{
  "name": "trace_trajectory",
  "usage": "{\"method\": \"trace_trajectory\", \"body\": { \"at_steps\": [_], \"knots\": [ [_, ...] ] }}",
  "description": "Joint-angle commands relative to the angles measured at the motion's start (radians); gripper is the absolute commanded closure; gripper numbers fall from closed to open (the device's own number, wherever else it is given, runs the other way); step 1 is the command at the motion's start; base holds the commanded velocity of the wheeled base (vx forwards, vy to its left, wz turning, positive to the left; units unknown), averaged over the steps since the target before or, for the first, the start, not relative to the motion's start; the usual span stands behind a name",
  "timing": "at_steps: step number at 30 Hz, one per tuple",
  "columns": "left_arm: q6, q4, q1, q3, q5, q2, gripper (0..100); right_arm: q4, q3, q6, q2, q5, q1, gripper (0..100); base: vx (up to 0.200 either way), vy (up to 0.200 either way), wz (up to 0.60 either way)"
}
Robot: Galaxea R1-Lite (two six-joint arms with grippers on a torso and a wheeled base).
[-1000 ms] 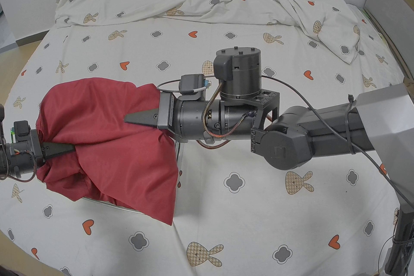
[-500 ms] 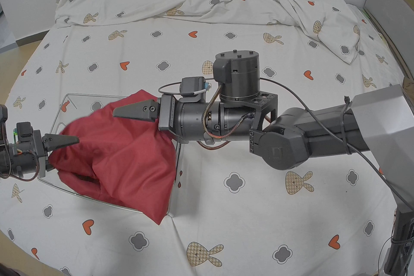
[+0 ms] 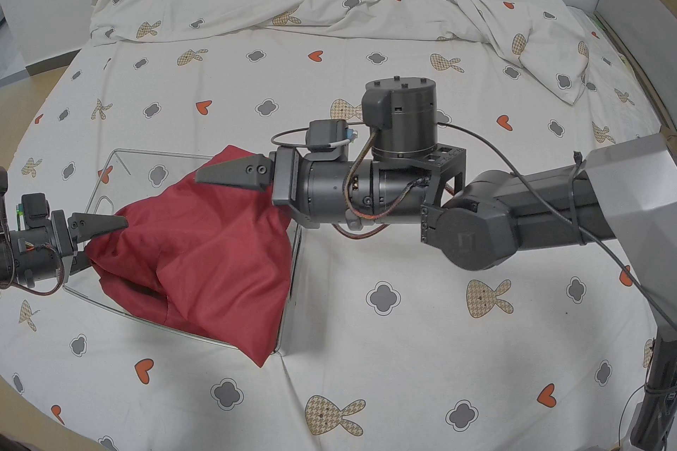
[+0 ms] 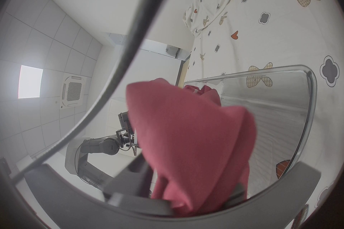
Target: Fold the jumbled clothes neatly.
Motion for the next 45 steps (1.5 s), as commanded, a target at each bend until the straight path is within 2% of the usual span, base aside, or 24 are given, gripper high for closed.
{"method": "trace_trajectory", "body": {
  "at_steps": [1,14,19,21,22,25,27,29,30,32,35,36,38,41,43,45],
  "knots": [
    [0.000,0.003,-0.005,-0.002,0.003,-0.052,0,0.001,0.024,-0.004,-0.035,0.000,-0.034,0,0.000,0.000,0.00],
    [0.000,0.019,-0.028,-0.008,0.003,-0.117,0,0.072,0.048,-0.062,-0.149,0.000,-0.089,0,0.000,0.000,0.00],
    [0.000,0.057,-0.013,-0.033,0.004,-0.169,0,0.205,0.068,-0.152,-0.201,-0.006,-0.144,0,0.000,0.000,0.00],
    [0.002,0.071,0.007,-0.045,0.018,-0.184,0,0.225,0.119,-0.177,-0.232,-0.039,-0.178,0,0.000,0.000,0.00],
    [0.002,0.071,0.008,-0.046,0.020,-0.184,0,0.225,0.122,-0.179,-0.235,-0.042,-0.180,0,0.000,0.000,0.00],
    [0.003,0.072,0.051,-0.068,0.066,-0.210,0,0.225,0.205,-0.179,-0.301,-0.109,-0.213,0,0.000,0.000,0.00],
    [0.003,0.080,0.079,-0.079,0.066,-0.236,0,0.223,0.257,-0.180,-0.351,-0.134,-0.235,0,0.000,0.000,0.00],
    [0.005,0.094,0.096,-0.086,0.067,-0.252,0,0.223,0.292,-0.182,-0.393,-0.140,-0.253,0,0.000,0.000,0.00],
    [0.011,0.129,0.111,-0.102,0.067,-0.285,0,0.223,0.354,-0.192,-0.469,-0.141,-0.292,0,0.000,0.000,0.00],
    [0.040,0.186,0.125,-0.119,0.067,-0.327,0,0.223,0.441,-0.231,-0.568,-0.140,-0.342,0,0.000,0.000,0.00],
    [0.131,0.309,0.130,-0.131,0.078,-0.399,0,0.228,0.627,-0.378,-0.756,-0.138,-0.422,0,0.000,0.000,0.00],
    [0.158,0.335,0.130,-0.132,0.093,-0.413,0,0.231,0.670,-0.418,-0.798,-0.138,-0.442,0,0.000,0.000,0.00],
    [0.235,0.393,0.127,-0.129,0.188,-0.447,0,0.234,0.788,-0.501,-0.902,-0.137,-0.509,0,0.000,0.000,0.00],
    [0.342,0.422,0.082,-0.102,0.420,-0.483,0,0.234,0.955,-0.574,-1.045,-0.140,-0.589,0,0.000,0.000,0.00],
    [0.370,0.422,0.031,-0.074,0.553,-0.509,0,0.237,1.048,-0.613,-1.141,-0.138,-0.643,0,0.000,0.000,0.00],
    [0.375,0.425,-0.019,-0.036,0.642,-0.551,0,0.289,1.113,-0.639,-1.242,-0.137,-0.670,0,0.000,0.000,0.00]
  ]
}}
